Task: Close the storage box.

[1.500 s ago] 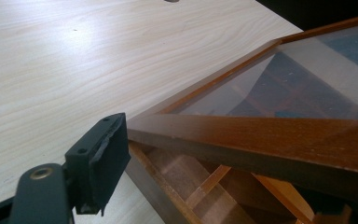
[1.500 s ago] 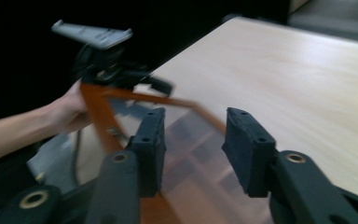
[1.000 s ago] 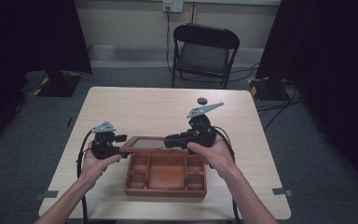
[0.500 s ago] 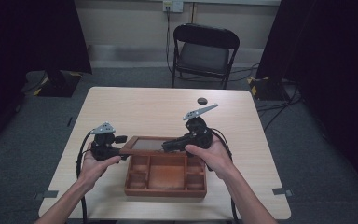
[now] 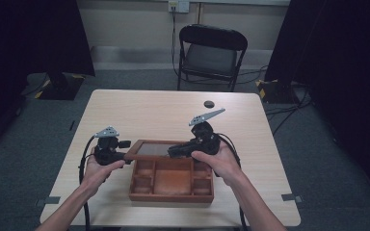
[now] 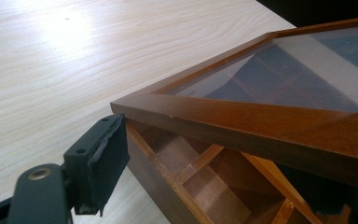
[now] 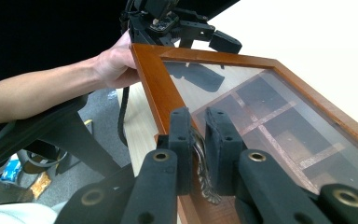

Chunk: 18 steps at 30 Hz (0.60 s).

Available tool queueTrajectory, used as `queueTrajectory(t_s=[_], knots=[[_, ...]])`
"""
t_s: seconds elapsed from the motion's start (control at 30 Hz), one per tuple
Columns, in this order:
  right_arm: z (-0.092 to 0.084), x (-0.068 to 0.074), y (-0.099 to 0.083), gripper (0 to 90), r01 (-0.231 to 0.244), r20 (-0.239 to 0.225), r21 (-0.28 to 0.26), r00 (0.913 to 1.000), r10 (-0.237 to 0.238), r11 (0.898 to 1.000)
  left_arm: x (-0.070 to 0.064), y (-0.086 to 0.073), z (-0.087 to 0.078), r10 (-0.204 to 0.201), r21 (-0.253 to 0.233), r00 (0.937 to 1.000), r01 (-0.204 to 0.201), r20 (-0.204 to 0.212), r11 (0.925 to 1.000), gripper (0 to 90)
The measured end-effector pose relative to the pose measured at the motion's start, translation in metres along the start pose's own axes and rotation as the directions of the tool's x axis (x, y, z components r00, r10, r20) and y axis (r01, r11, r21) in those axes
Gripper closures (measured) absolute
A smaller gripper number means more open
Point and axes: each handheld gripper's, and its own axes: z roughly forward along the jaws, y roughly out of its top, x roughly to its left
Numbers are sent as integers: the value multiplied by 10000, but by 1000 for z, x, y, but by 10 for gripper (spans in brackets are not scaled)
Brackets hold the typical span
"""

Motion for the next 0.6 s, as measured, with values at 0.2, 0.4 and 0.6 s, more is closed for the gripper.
queueTrajectory(t_s=[0.2,0.4,0.6], knots=[[2,-3,-2,820,37,56,45,10000,-37,10000,3,-1,2,-122,66,9999,123,-48,9999,198],[6,-6,-5,821,74,177,311,9998,-80,9995,3,-2,2,-40,115,10000,40,-29,9999,204],[9,-9,-9,821,89,162,503,9998,-97,9987,4,-5,4,60,387,10000,-62,35,9992,203]])
